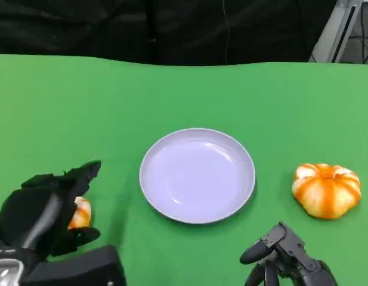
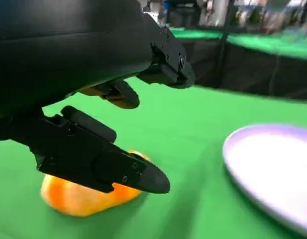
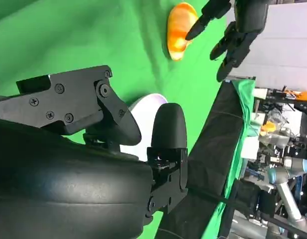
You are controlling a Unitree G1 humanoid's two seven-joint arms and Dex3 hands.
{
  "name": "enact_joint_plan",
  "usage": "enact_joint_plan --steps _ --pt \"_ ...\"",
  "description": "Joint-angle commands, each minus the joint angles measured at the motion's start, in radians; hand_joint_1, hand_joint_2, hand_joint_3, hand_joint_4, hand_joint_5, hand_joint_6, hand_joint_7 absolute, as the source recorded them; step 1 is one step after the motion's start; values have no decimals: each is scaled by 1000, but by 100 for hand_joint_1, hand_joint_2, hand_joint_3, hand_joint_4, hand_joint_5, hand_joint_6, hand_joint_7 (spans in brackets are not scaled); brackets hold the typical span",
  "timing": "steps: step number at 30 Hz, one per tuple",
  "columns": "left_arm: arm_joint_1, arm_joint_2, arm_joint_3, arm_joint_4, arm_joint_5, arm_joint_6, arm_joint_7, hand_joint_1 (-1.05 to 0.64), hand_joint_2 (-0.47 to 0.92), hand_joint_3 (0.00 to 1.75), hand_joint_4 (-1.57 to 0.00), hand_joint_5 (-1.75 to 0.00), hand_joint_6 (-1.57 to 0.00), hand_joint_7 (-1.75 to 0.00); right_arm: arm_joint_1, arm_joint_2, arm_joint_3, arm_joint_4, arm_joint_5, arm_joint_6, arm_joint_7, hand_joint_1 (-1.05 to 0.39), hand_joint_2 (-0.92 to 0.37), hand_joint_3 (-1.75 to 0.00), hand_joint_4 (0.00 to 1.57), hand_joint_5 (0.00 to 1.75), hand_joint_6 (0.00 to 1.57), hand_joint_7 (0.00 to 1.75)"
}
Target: Grasp the bread from the table and place it into the plate.
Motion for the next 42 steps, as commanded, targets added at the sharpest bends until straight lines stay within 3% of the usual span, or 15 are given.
enact_joint_plan --steps 1,11,20,22,25,28,32,37,38,40,41,42 --pt "-18 31 -52 -45 94 122 -90 -54 92 6 -37 -20 -30 0 4 -6 -5 -3 8 -2 -4 -5 -92 -118 36 175 16 175" --pt "-165 22 -180 61 251 379 -300 -59 91 2 -35 -15 -26 0 7 -3 -3 -3 -5 -4 -14 -4 -92 -118 37 175 16 175" --pt "-301 10 -250 361 240 462 -228 -59 91 0 -48 -25 -31 -2 8 -3 0 -6 -4 -1 -13 -5 -92 -118 37 175 16 175" --pt "-319 12 -259 404 225 464 -208 -57 91 0 -47 -43 -34 -1 7 -4 1 -5 -6 -3 -14 -5 -92 -118 37 175 16 175" --pt "-351 21 -279 493 197 460 -188 -54 92 1 -37 -90 -39 -1 9 -3 2 -12 -6 4 -15 -5 -92 -117 37 175 16 175" --pt "-377 36 -313 574 184 449 -176 -53 92 7 -41 -105 -51 -6 8 -5 1 -8 2 -5 -12 -5 -92 -117 37 175 16 175" --pt "-374 58 -334 579 136 410 -187 -51 92 20 -71 -159 -71 -13 12 -5 2 -12 -2 -1 -14 -5 -92 -117 38 175 16 175" --pt "-365 72 -352 558 109 408 -166 -51 92 27 -81 -170 -82 -18 15 -4 2 -17 -2 6 -14 -6 -92 -116 38 175 16 175" --pt "-330 78 -336 510 88 378 -109 -50 92 27 -81 -171 -85 -19 14 -3 3 -16 -3 4 -15 -6 -92 -116 38 175 16 175" --pt "-277 90 -313 439 54 324 -10 -45 92 29 -79 -174 -77 -59 12 -3 3 -14 -8 1 -18 -5 -92 -117 38 175 16 175" --pt "-253 96 -304 406 43 303 32 -42 92 27 -80 -174 -67 -100 11 -4 3 -14 -13 1 -20 -5 -92 -117 38 175 16 175" --pt "-241 101 -300 389 36 293 54 -42 92 28 -79 -174 -62 -116 10 -4 3 -15 -17 2 -21 -5 -92 -117 38 175 16 175"
